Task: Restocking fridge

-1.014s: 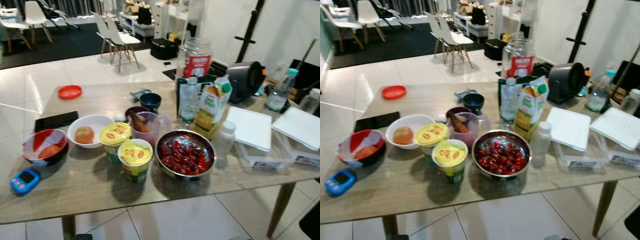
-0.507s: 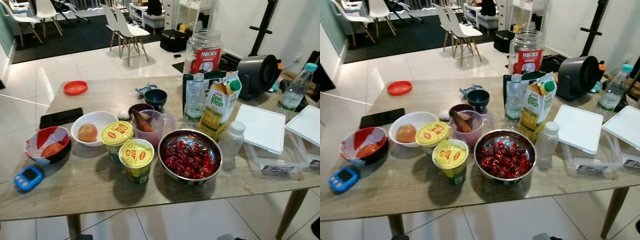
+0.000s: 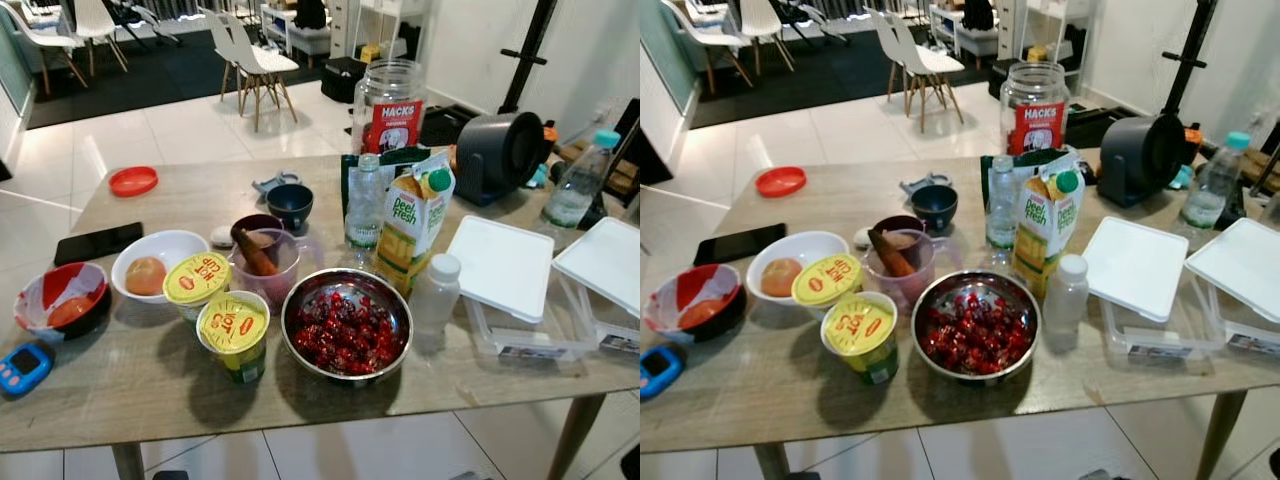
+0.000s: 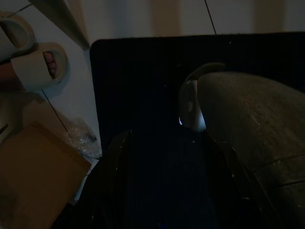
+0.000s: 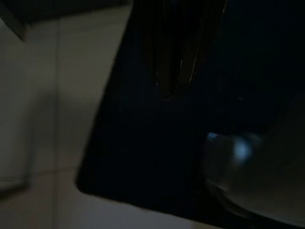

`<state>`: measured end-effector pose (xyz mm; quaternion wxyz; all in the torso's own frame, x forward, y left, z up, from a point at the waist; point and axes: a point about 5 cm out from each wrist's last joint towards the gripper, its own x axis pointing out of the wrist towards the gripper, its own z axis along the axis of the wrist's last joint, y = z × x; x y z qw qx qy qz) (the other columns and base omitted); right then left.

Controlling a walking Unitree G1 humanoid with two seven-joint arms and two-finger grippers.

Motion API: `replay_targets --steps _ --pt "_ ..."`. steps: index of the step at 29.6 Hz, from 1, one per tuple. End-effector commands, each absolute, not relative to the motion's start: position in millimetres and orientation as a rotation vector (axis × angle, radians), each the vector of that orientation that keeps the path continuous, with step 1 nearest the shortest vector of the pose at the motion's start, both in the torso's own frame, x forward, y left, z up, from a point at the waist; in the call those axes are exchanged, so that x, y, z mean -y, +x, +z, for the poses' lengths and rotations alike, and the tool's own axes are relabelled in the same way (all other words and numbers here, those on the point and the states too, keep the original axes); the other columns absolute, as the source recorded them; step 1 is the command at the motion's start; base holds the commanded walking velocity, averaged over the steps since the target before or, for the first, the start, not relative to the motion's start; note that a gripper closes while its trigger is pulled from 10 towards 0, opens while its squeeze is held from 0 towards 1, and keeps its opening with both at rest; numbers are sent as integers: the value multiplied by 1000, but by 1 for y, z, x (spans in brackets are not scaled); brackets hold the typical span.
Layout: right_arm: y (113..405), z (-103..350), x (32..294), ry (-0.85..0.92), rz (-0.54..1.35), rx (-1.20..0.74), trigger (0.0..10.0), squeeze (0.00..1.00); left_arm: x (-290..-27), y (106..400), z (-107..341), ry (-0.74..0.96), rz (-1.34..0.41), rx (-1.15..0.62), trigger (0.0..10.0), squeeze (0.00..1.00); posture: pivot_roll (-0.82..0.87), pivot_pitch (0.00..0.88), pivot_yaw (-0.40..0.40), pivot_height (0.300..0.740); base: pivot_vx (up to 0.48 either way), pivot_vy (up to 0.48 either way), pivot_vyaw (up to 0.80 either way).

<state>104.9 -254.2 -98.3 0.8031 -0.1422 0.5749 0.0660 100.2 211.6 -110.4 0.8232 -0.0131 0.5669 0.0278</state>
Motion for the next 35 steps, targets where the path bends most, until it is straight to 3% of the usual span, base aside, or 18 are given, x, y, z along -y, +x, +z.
replay_targets --steps 1,5,13,17,23,35 --pt "107 -102 237 -276 165 -1220 10000 0 -212 96 -112 -34 70 -1219 10000 0 -47 0 14 740 0 0 0" --pt "112 -108 206 -276 217 -1204 10000 0 -208 92 -113 -87 138 -1218 10000 0 -44 0 11 740 0 0 0" --pt "122 -108 189 -278 235 -1189 10000 0 -197 82 -117 -105 166 -1243 10000 0 -45 0 11 740 0 0 490" --pt "126 -104 208 -297 200 -1196 10000 0 -188 78 -119 -120 182 -1256 10000 0 -43 0 11 740 0 0 195" --pt "128 -97 237 -328 163 -1200 10000 0 -205 80 -117 -107 205 -1253 10000 0 -41 0 13 740 0 0 0" --pt "130 -97 234 -325 164 -1194 10000 0 -218 86 -113 -85 207 -1238 10000 0 -41 0 14 740 0 0 0"
